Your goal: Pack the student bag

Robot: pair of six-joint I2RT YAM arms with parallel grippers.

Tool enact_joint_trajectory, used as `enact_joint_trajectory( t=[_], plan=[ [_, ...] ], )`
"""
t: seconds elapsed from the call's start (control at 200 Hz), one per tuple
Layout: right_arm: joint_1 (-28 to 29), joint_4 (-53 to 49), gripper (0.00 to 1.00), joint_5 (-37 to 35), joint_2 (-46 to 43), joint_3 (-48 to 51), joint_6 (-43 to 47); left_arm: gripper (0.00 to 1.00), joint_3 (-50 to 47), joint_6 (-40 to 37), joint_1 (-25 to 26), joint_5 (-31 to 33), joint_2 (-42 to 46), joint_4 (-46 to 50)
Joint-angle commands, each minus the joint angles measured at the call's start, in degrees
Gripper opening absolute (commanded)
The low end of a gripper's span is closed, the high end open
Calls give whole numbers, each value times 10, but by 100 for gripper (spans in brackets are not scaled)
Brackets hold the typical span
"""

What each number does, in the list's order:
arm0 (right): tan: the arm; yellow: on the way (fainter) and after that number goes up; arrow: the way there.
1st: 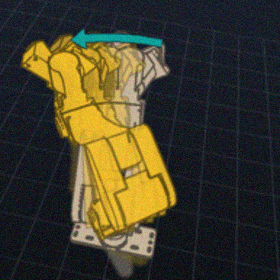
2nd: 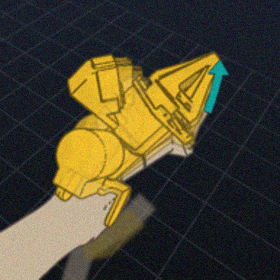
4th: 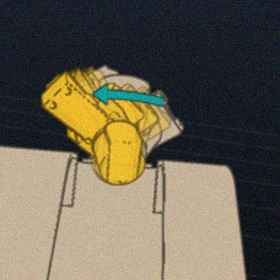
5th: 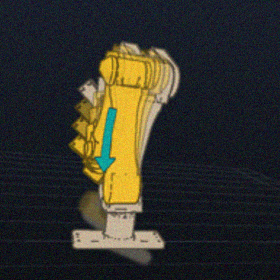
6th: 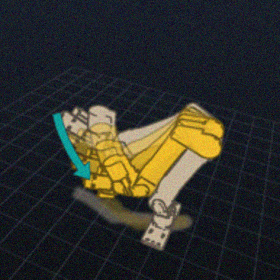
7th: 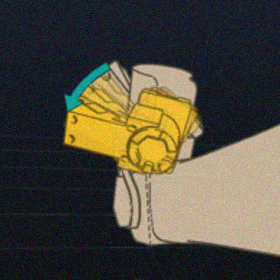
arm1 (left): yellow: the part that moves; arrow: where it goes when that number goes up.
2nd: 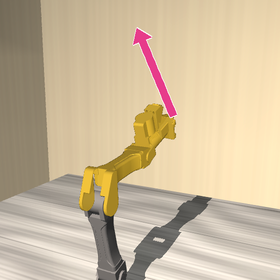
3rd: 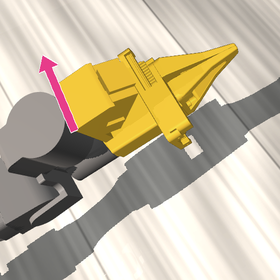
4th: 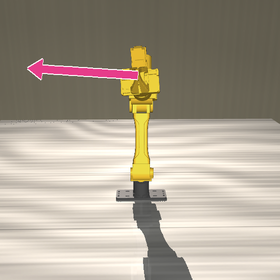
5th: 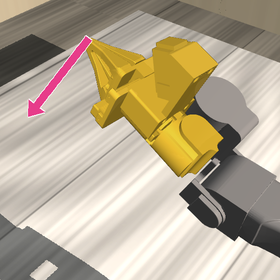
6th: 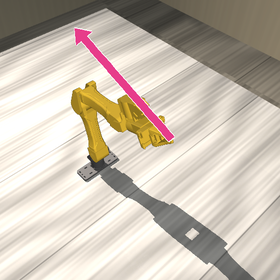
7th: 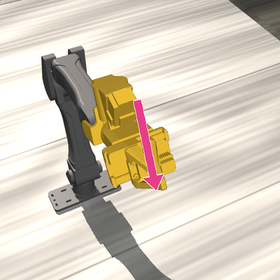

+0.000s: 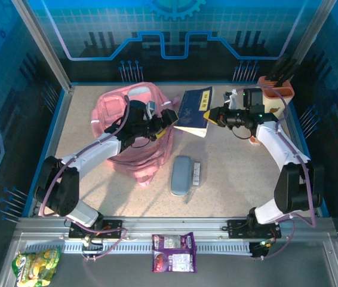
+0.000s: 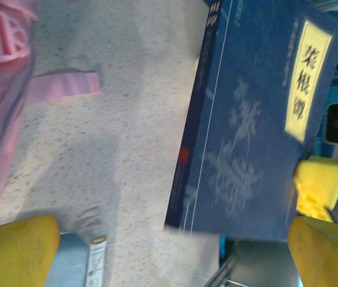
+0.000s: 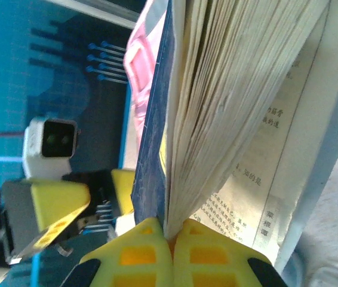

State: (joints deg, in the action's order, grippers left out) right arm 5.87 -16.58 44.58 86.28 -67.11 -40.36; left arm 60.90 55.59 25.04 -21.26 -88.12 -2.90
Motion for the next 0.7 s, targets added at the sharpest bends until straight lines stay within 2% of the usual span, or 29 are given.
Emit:
enact_joint_trajectory(
  t=[0.0,0.205,0.325,0.61,0.65,0.69],
  plan=[
    [16,42,0,82,-19,17,-31,95,-5,13,-18,-65,-18,-59],
    [30,105,0,112,-11,42,-67,78,3,33,-24,-101,-24,-109],
    [32,100,0,107,-7,44,-57,65,11,36,-24,-108,-28,-102],
    [32,107,1,111,11,42,-53,17,11,57,-24,-117,-24,-118],
    [32,106,3,112,9,40,-52,10,13,57,-24,-117,-22,-115],
    [32,99,9,111,10,39,-47,3,16,56,-24,-116,-20,-110]
  ],
)
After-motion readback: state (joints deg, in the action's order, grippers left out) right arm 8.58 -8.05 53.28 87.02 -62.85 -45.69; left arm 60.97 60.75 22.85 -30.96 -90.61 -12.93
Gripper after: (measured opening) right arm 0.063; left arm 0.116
